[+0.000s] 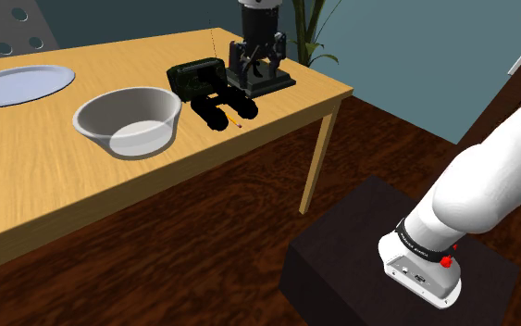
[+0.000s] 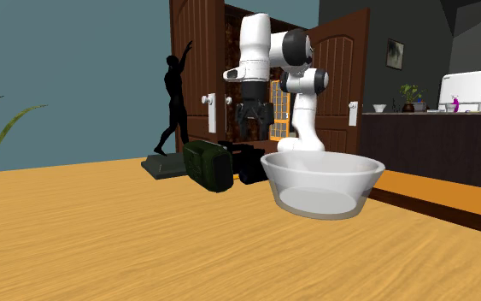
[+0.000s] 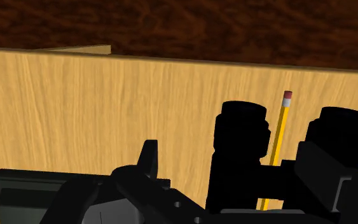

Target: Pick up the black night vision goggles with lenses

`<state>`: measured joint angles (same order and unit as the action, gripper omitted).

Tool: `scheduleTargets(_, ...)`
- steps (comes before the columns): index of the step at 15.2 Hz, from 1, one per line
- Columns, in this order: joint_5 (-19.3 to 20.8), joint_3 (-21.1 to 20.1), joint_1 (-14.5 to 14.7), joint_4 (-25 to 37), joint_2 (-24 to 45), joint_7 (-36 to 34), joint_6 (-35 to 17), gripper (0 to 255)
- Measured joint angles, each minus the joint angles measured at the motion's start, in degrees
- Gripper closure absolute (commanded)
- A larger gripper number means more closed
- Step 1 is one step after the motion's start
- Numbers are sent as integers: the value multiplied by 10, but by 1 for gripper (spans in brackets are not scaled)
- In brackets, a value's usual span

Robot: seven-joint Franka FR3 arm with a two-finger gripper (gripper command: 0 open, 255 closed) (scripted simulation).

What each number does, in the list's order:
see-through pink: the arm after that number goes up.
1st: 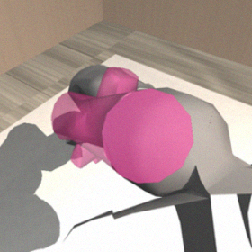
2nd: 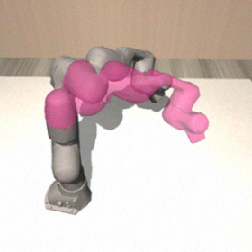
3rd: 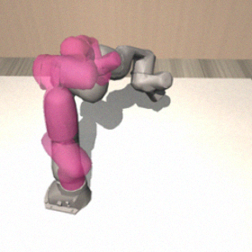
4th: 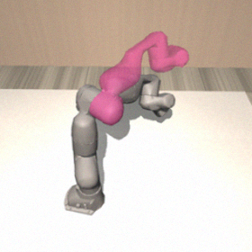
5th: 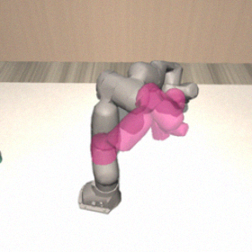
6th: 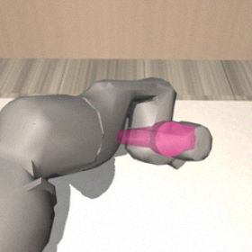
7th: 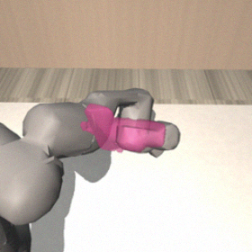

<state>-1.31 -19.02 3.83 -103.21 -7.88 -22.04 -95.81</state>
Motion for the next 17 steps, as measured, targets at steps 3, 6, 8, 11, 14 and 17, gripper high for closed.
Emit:
scheduleTargets(3,20,-17,9,72,57,-37,6,0)
scheduleTargets(6,49,-33,25,165,129,-77,21,0)
scheduleTargets(8,61,-37,34,195,153,-93,24,0)
scheduleTargets(11,63,-37,34,182,157,-96,5,0)
scheduleTargets(14,62,-37,33,155,154,-97,-19,0)
scheduleTargets(17,62,-37,33,143,153,-98,-31,255)
